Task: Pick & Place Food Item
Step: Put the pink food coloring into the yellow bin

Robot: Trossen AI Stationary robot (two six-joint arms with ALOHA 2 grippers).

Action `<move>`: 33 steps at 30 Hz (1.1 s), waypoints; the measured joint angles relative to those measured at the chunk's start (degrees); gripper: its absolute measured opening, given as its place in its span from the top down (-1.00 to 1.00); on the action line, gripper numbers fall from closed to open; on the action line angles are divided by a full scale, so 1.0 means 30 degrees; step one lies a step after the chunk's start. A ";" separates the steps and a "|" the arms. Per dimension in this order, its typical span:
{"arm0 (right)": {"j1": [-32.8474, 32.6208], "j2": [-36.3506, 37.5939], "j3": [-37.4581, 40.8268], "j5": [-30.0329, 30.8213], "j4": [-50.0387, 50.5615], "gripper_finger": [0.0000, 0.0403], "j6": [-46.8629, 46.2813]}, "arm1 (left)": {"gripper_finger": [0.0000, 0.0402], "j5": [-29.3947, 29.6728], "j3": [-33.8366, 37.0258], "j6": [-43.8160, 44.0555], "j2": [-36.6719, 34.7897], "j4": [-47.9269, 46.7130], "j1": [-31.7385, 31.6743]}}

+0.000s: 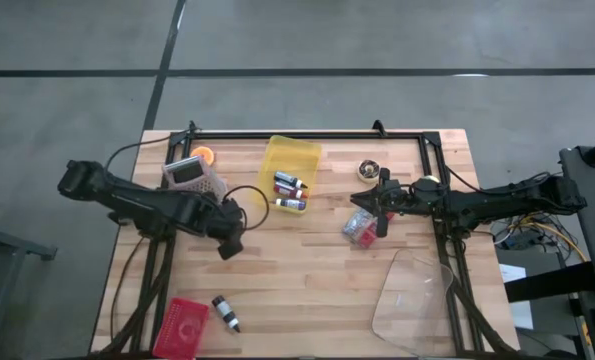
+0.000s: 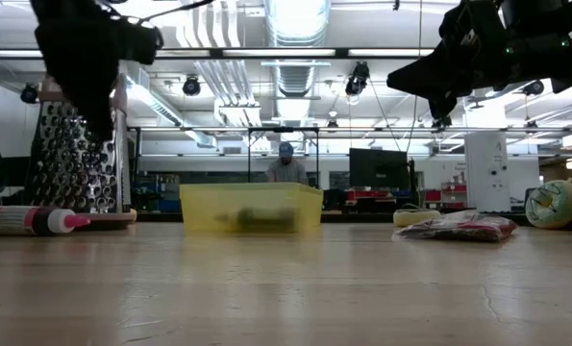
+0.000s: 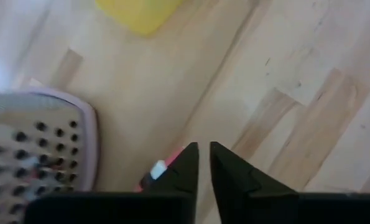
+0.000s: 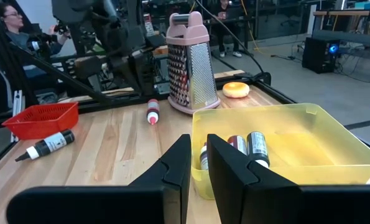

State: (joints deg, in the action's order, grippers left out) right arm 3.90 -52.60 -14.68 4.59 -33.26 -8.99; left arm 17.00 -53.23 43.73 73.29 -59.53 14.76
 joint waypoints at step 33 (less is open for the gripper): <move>0.0000 0.0000 0.0000 0.0002 -0.0002 0.76 0.0007 | -0.03 -0.1883 0.5833 -0.3276 -0.1585 0.2802 0.0007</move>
State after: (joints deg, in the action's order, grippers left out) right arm 3.90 -52.60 -14.68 4.60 -33.26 -8.97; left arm 11.36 -35.73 33.90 68.53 -51.12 14.79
